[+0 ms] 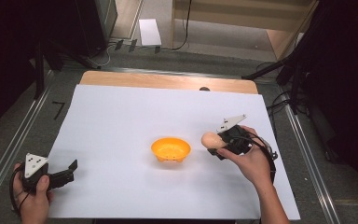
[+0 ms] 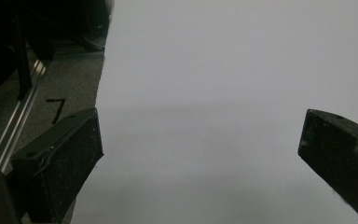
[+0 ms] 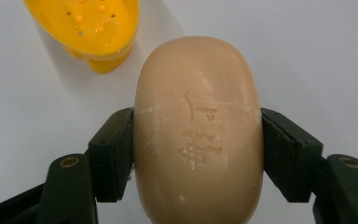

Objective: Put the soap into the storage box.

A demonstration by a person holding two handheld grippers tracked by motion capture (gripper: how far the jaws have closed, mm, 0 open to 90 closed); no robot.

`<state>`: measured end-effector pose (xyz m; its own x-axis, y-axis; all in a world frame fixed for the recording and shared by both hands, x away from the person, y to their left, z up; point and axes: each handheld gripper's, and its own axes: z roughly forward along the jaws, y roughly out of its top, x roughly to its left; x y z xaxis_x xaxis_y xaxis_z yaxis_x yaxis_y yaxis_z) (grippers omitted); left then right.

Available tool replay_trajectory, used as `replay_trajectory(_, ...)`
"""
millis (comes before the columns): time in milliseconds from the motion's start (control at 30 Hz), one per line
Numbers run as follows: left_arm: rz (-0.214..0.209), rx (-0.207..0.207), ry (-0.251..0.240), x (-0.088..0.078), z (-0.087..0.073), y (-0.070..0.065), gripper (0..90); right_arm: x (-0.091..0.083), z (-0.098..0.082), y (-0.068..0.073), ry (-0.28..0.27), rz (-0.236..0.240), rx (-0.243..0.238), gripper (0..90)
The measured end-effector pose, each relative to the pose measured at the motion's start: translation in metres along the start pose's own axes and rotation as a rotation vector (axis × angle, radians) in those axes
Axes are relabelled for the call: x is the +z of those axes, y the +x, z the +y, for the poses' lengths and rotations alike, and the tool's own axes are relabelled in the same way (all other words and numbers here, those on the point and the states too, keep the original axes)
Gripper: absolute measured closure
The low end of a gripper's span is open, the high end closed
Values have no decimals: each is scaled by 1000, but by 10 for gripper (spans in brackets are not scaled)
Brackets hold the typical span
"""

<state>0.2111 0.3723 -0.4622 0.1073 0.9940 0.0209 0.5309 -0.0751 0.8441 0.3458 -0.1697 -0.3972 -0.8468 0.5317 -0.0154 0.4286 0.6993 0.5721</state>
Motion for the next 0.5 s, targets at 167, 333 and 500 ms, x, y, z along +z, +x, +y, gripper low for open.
replay_trajectory(167, 0, 0, 0, 0, 0, 0, 1, 3, 9, 2, -6, 4, -22, 329)
replay_trajectory(333, 1, -1, 0, 0, 0, 0, 2, 7, 17, 3, -3, 16, -64, 329)
replay_trajectory(500, -2, -1, -1, 0, 0, 0, 1, 9, 25, 5, -13, 39, -78, 329)
